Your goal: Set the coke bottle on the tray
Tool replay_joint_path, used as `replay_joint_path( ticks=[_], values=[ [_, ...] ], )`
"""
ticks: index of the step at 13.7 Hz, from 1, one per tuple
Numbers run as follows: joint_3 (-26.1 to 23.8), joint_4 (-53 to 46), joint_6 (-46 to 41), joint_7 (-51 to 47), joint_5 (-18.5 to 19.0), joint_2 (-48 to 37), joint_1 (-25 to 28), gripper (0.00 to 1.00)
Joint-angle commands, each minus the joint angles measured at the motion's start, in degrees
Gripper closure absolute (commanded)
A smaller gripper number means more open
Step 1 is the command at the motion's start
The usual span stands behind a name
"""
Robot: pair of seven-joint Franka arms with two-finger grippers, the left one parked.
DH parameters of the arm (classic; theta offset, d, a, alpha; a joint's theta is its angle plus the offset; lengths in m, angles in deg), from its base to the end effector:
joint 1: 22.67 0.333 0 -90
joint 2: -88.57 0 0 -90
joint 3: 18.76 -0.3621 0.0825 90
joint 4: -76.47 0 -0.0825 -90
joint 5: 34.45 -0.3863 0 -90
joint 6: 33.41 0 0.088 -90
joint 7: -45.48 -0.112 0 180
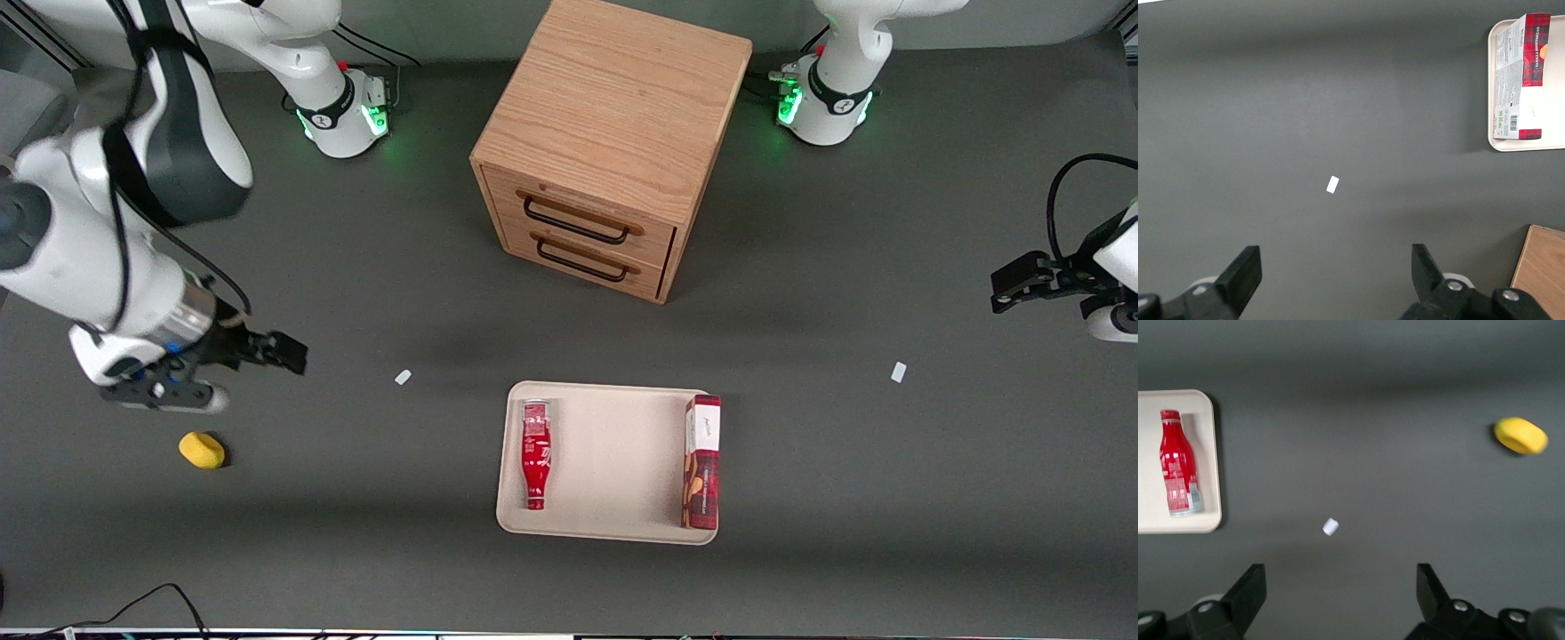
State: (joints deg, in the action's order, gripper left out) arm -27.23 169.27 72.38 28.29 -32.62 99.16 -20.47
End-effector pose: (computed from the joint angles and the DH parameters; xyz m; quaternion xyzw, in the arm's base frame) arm 0.6256 0.1074 0.5575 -0.9983 0.0544 -0.0218 0.0034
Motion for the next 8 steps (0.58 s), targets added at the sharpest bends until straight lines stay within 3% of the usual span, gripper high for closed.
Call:
replay_joint_path(
  ticks=[1, 8],
  values=[
    [-0.1, 9.4, -1.4, 4.1, -1.7, -10.8, -2.4, 0.0],
    [4.5, 8.2, -4.4, 5.0, -4.3, -13.6, -3.0, 0.0]
  ],
)
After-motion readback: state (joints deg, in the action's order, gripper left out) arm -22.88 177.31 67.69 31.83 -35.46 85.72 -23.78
